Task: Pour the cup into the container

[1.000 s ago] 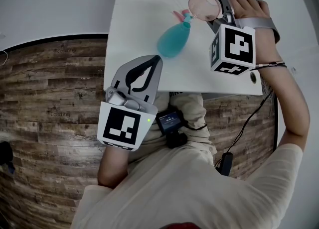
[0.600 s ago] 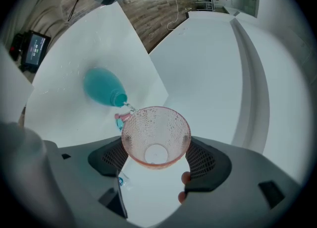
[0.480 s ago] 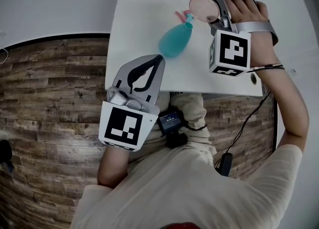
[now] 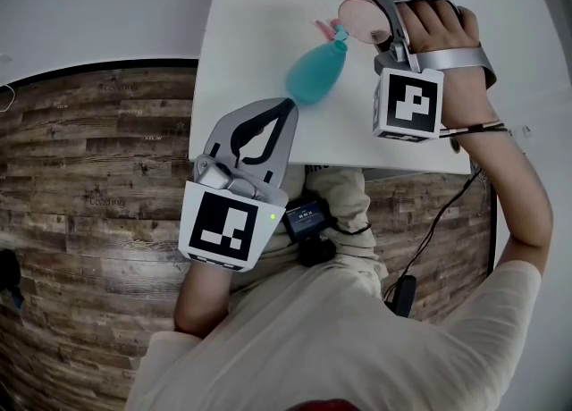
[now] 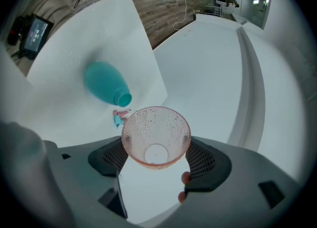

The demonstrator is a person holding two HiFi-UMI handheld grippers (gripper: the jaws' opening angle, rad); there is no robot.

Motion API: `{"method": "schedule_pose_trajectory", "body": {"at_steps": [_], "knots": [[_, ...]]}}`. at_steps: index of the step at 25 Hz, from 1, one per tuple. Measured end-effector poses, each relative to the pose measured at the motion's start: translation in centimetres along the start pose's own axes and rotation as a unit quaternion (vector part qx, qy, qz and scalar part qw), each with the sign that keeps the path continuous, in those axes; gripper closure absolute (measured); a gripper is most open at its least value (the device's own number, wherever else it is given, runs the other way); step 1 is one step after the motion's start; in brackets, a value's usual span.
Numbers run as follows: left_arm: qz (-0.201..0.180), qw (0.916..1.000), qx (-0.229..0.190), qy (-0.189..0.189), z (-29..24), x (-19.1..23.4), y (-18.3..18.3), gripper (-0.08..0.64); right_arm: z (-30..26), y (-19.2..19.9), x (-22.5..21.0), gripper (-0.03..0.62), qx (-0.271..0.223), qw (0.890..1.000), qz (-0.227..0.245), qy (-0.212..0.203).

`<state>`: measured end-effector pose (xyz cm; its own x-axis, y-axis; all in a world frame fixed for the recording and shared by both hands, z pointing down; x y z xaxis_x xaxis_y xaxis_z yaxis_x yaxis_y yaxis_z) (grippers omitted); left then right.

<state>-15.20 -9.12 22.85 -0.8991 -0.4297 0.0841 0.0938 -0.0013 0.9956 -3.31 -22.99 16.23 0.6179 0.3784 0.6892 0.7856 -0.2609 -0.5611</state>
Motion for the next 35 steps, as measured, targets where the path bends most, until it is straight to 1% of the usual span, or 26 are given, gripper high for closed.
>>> {"method": "schedule_pose_trajectory", "body": {"at_steps": [10,15,17,19,20,22,23,25,27,28,31,35], "knots": [[-0.001,1.0000,0.000,0.002,0.0,-0.1,0.0,0.549,1.3,-1.4,0.3,0.221,-0.016,1.000,0.009,0.016],[-0.001,1.0000,-0.001,0.001,0.0,-0.1,-0.2,0.549,1.1,-1.4,0.6,0.221,-0.003,0.999,0.033,0.037],[0.000,1.0000,-0.001,0.001,0.0,-0.1,-0.2,0.549,1.0,-1.3,0.8,0.221,-0.003,0.999,0.034,0.034],[0.000,1.0000,-0.001,0.001,-0.1,-0.2,-0.1,0.549,0.9,-1.0,0.9,0.221,-0.007,0.999,0.021,0.027],[0.000,1.0000,0.000,0.001,-0.1,-0.2,-0.1,0.549,0.7,-0.6,0.9,0.221,-0.012,1.000,0.007,0.022],[0.000,1.0000,0.000,0.001,-0.1,-0.3,-0.1,0.549,0.4,0.2,0.9,0.221,-0.034,0.999,-0.036,0.005],[0.001,1.0000,0.002,0.000,-0.1,-0.3,0.0,0.549,0.2,0.7,1.0,0.221,-0.051,0.997,-0.064,-0.010],[0.003,1.0000,0.006,-0.003,-0.1,-0.3,0.1,0.549,-0.1,1.6,1.4,0.221,-0.091,0.986,-0.130,-0.044],[0.004,0.9999,0.011,-0.009,-0.2,-0.1,0.3,0.549,-0.4,2.6,1.5,0.221,-0.129,0.971,-0.191,-0.068],[0.003,0.9998,0.013,-0.014,-0.3,0.0,0.3,0.549,-0.5,3.1,1.5,0.221,-0.145,0.963,-0.216,-0.072],[-0.004,0.9994,0.017,-0.029,-0.4,0.5,0.3,0.549,-0.2,4.7,1.0,0.221,-0.187,0.942,-0.272,-0.058],[-0.021,0.9982,0.023,-0.050,-0.4,0.9,0.5,0.549,0.8,6.3,1.3,0.221,-0.238,0.913,-0.330,-0.037]]}}
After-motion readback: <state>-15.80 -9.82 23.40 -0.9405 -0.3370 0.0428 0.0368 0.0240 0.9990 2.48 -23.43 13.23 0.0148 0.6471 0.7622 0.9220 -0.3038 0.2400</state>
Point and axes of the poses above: the fingertips, and each gripper's own axes: z backward along the fingers, x to its left, y out of its underside, the point moved 6 cm from there along z, backward along the fingers, and after that the axes turned 11 degrees about -y, right-handed, at the moved point
